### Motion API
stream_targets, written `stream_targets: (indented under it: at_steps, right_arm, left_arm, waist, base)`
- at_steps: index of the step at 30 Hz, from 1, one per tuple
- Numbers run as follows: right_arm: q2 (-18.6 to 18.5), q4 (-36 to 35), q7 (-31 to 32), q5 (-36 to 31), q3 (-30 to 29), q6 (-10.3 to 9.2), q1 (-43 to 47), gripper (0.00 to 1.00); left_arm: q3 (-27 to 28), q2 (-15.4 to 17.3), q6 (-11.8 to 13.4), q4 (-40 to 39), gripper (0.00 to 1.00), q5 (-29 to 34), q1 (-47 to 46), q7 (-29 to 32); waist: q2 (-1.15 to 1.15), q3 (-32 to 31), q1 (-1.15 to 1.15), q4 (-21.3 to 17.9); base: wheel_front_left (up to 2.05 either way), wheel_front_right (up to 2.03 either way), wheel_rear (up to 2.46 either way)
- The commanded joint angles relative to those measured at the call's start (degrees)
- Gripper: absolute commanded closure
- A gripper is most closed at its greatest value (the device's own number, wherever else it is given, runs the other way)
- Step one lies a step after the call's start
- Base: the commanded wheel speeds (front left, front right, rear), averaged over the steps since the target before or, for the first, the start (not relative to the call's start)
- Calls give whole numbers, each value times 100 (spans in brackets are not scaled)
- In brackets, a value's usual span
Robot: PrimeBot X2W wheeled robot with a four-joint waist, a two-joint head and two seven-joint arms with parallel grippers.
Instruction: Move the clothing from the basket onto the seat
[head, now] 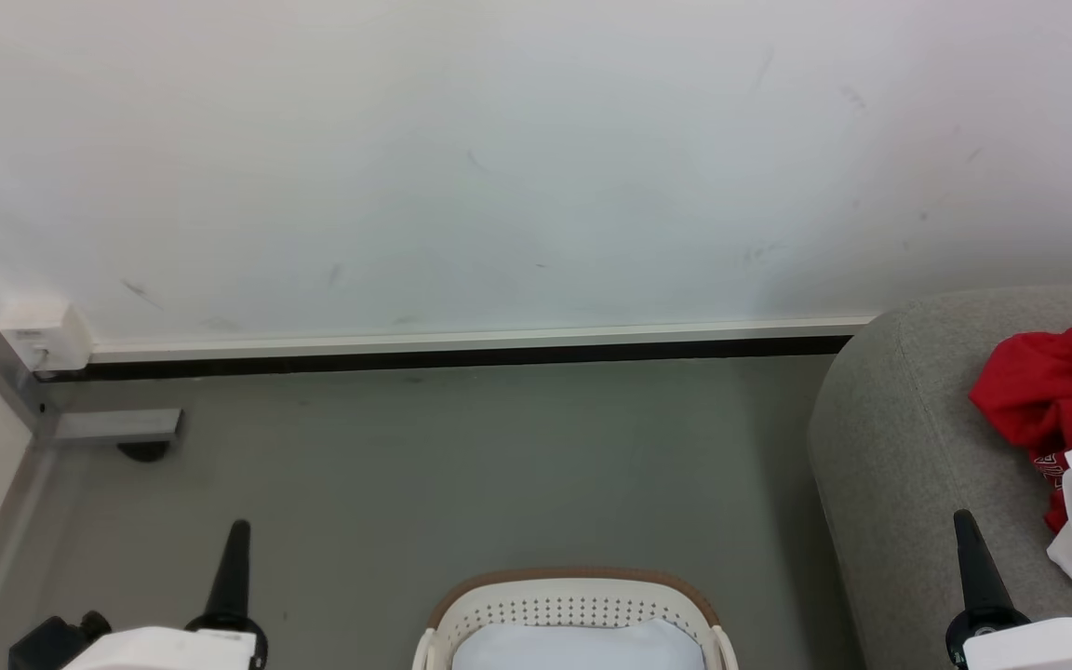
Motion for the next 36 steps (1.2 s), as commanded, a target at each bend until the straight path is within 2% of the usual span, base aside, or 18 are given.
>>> stream_targets:
  at_steps: [1, 36]
  right_arm:
    - [-59, -71, 30, 150, -53, -5, -127, 100]
    - [-150, -195, 362, 1940, -253, -9, -164, 100]
  left_arm:
    - [44, 16, 17, -82, 100, -138, -114, 30]
    - [228, -16, 125, -336, 100, -1825, -168, 518]
  waist:
    - [0, 2, 0, 5]
    - [0, 43, 0, 136]
  base:
    - [0, 0, 0]
    - [0, 0, 0]
